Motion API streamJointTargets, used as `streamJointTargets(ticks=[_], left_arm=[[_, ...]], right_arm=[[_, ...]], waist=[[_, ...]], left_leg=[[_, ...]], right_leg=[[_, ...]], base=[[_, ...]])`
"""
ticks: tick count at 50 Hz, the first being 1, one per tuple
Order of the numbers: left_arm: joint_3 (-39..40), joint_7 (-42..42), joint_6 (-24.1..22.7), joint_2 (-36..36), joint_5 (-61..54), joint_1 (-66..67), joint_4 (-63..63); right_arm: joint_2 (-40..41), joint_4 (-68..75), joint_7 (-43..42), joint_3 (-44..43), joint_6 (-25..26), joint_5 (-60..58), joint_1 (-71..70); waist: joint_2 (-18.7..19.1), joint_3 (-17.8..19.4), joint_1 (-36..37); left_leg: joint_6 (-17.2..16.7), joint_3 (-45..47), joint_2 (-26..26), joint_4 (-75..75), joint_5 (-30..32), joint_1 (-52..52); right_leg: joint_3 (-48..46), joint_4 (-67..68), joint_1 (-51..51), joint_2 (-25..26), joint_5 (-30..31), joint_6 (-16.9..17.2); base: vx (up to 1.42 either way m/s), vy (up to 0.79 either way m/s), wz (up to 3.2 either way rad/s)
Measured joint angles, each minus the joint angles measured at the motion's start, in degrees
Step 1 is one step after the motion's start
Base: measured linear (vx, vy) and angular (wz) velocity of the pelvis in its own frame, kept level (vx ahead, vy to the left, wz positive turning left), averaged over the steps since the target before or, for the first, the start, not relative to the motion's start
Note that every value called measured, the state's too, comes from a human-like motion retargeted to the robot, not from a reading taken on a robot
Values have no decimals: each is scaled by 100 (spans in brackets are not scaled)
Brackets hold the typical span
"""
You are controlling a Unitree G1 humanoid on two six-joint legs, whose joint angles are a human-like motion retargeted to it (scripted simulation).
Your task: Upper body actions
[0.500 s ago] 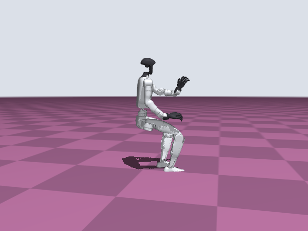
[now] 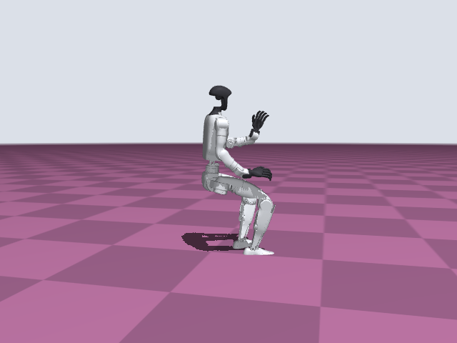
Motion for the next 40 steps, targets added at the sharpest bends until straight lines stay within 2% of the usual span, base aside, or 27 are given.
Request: streamJointTargets(ticks=[5, 10, 15, 23, 31, 35, 37, 40], left_arm=[[-139, -368, -101, -44, -542, 975, 31], [-152, -751, -445, -13, -304, 2011, 461], [28, -659, -632, 275, 179, 2991, 611], [262, 49, 403, 788, 2143, 3782, 1272], [344, -55, 798, 898, 2645, 3941, 1829], [343, -120, 1313, 804, 2831, 3880, 1985], [364, -64, 1529, 765, 2991, 3849, 1955], [352, -53, 1734, 699, 3197, 3807, 2016]], right_arm=[[-54, -54, -8, -146, 9, 31, 116], [-53, -79, -5, -209, 18, 32, 154], [-53, -76, 2, -178, 11, 6, 134], [-49, -87, -36, -137, -7, 48, 181], [-29, -62, -72, -33, 10, 30, 181], [-93, -51, -128, 76, -72, 38, 117], [-155, -116, -142, 140, -360, 252, 41], [-158, -387, 176, 246, -1278, 1159, -124]], waist=[[52, -48, 187], [29, -34, 270], [9, -21, 233], [-49, -7, 231], [-117, -12, 181], [-185, -2, 151], [-213, 17, 153], [-228, 31, 171]], left_leg=[[5, 3, -25, -10, 3, 0], [14, 10, -45, -24, 4, 14], [14, 14, -43, -25, -2, -1], [22, 10, -71, -36, 6, -12], [20, 1, -79, -41, -1, -9], [3, -15, -79, -38, -10, 4], [9, -8, -62, -31, -3, 13], [6, -31, -61, -24, 0, 14]], right_leg=[[3, 1, 2, -26, -1, 5], [-1, -11, 18, -45, 9, 1], [-8, -14, 3, -48, 16, -3], [-10, -11, -2, -75, 8, 2], [-26, -8, 0, -86, 7, 1], [-29, -19, 1, -70, 27, -8], [-22, -28, 4, -58, 41, -7], [-24, -28, 7, -42, 45, 3]], base=[[0, 0, 0], [0, 0, 0], [0, 0, 0], [0, 0, 0], [0, 0, 0], [0, 0, 0], [0, 0, 0], [0, 0, 0]])
